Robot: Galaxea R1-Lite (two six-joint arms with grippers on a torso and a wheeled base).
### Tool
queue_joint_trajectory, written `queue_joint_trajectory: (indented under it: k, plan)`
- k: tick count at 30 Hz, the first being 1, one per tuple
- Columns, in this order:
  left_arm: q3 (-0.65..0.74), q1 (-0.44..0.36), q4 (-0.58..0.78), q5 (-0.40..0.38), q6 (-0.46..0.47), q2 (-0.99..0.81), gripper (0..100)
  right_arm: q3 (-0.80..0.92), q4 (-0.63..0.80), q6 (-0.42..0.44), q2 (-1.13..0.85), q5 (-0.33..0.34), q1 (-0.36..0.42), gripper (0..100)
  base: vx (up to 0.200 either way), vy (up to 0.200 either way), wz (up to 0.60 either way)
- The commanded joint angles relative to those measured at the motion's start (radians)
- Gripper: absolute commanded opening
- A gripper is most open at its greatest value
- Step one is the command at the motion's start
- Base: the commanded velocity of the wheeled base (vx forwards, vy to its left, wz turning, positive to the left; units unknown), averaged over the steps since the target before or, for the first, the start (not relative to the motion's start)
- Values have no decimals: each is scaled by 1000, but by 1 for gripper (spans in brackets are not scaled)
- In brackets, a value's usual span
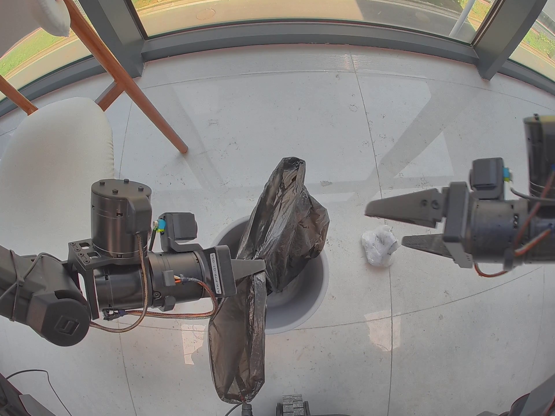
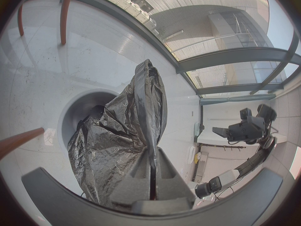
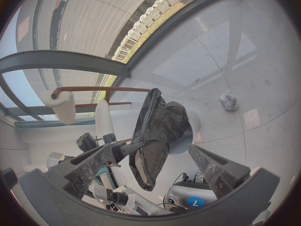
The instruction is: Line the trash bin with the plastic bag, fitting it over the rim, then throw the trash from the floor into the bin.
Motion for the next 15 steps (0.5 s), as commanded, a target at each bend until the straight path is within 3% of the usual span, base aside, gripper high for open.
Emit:
queue_joint_trajectory:
  k: [1, 7, 15]
  plan:
    - [-14, -12, 28, 21, 46, -5, 0, -177, 56, 13, 237, -14, 17, 100, 0, 0, 0]
    - [-6, -13, 31, 35, 115, -7, 0, -301, 130, 10, 377, -83, 20, 100, 0, 0, 0]
    - [3, -50, 31, 35, 136, -8, 0, -437, 207, 7, 472, -89, 14, 100, 0, 0, 0]
